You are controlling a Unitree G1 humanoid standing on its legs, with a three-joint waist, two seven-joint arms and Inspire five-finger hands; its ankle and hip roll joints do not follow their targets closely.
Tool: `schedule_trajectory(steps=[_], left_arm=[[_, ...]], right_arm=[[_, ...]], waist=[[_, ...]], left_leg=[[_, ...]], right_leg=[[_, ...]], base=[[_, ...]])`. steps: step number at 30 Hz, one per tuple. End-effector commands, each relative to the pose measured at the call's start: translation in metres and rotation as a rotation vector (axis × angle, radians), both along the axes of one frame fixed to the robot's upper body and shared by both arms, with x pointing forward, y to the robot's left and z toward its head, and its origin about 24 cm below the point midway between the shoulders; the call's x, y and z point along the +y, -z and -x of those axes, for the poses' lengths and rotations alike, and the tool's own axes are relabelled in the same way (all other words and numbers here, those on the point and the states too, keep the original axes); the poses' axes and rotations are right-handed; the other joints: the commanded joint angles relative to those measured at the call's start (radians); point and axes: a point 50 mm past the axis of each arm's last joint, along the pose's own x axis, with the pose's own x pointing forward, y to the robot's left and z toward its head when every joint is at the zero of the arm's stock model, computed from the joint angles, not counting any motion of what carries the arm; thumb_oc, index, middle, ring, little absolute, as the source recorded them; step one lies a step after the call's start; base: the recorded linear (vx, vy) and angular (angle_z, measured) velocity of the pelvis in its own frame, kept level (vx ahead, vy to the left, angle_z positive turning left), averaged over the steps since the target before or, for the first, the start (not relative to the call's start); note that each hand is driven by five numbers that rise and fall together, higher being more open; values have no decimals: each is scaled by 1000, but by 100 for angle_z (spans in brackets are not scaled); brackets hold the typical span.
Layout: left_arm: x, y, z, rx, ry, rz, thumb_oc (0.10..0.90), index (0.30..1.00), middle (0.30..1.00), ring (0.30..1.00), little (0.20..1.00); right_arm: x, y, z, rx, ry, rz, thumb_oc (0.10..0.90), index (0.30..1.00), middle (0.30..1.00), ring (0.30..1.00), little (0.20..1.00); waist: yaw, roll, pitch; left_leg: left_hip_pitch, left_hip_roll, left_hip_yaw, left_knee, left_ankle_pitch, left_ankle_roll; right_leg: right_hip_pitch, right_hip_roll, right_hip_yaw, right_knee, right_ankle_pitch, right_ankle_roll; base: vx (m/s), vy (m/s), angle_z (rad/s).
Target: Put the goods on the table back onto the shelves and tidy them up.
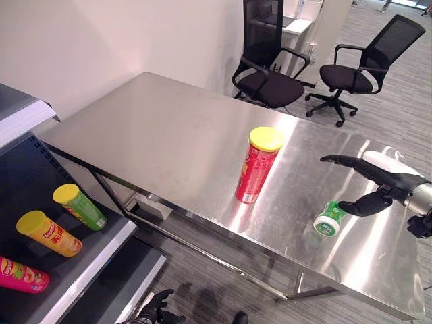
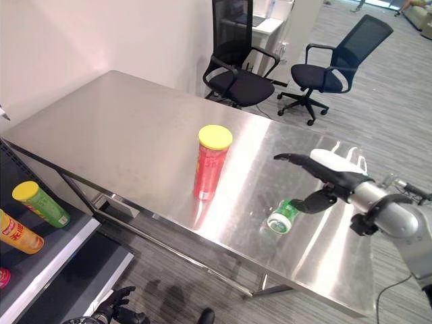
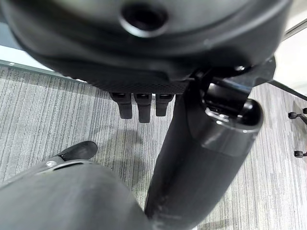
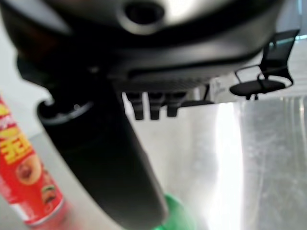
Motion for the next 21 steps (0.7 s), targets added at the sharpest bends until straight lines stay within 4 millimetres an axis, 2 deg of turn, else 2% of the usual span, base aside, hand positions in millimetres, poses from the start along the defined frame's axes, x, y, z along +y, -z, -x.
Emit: schedule_trajectory(steps=[1,8,14,17,21], left_arm=[[1,-6,-9,-63,77,-20,800,900,900,900,900],[5,-6,-7,-65,61,-25,800,900,900,900,900],[7,-6,-3,-60,48,-31,800,900,900,900,900],[7,-6,-2,-59,42,-34,800,900,900,900,900],[8,-8,-7,-79,74,-64,800,900,900,900,900]], right_arm=[[12,-37,-4,-196,-59,-24,800,900,900,900,900],[16,-25,-3,-155,-75,-44,800,900,900,900,900],[17,-24,1,-123,-88,3,800,900,900,900,900],[13,-29,2,-150,-70,9,800,900,900,900,900],[-2,-52,-3,-361,24,-108,800,900,900,900,900]], waist=[[29,-53,-64],[35,-52,-56],[31,-52,-51],[29,-52,-52],[28,-53,-56]], left_leg=[[-52,68,22,-13,72,-68],[-59,66,14,-13,77,-70],[-65,66,11,-13,80,-73],[-64,68,15,-13,79,-73],[-56,69,23,-13,75,-69]], right_leg=[[74,-39,34,128,-178,59],[72,-41,30,127,-176,59],[72,-42,22,128,-175,60],[70,-43,24,128,-174,60],[69,-40,37,128,-173,59]], base=[[0,0,0],[0,0,0],[0,0,0],[0,0,0],[0,0,0]])
